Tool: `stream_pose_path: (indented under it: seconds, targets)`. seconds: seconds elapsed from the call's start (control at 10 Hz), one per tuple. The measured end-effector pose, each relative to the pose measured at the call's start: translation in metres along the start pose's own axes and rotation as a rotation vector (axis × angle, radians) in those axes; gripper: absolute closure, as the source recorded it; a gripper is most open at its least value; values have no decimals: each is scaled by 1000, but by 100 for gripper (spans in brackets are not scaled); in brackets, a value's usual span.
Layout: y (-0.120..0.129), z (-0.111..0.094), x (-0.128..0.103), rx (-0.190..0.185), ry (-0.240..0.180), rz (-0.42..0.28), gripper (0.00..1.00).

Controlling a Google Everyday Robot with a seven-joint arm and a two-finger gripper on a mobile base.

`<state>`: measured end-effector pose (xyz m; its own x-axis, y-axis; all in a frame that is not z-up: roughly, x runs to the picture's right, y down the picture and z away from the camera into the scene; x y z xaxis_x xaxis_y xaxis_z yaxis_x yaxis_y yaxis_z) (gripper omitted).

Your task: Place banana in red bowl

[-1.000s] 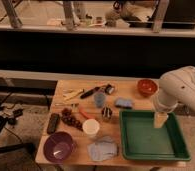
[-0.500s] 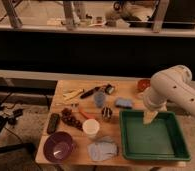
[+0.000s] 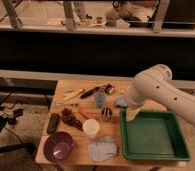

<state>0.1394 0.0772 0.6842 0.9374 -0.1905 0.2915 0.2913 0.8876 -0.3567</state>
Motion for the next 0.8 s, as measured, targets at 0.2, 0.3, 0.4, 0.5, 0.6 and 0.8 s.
stream_pose_path:
  seconds: [0.2,0.3,0.4,0.5,0.6,0.8]
  targets:
    - [1,0,1,1,2,1,20]
    - [0,0,0,0,1,-1,20]
    - [0,0,1,1,2,1,20]
    - [1,-1,2,1,3,2,20]
    - [1,0,1,1,2,1,20]
    - [-2,-1,-4,15,-6,-25,20]
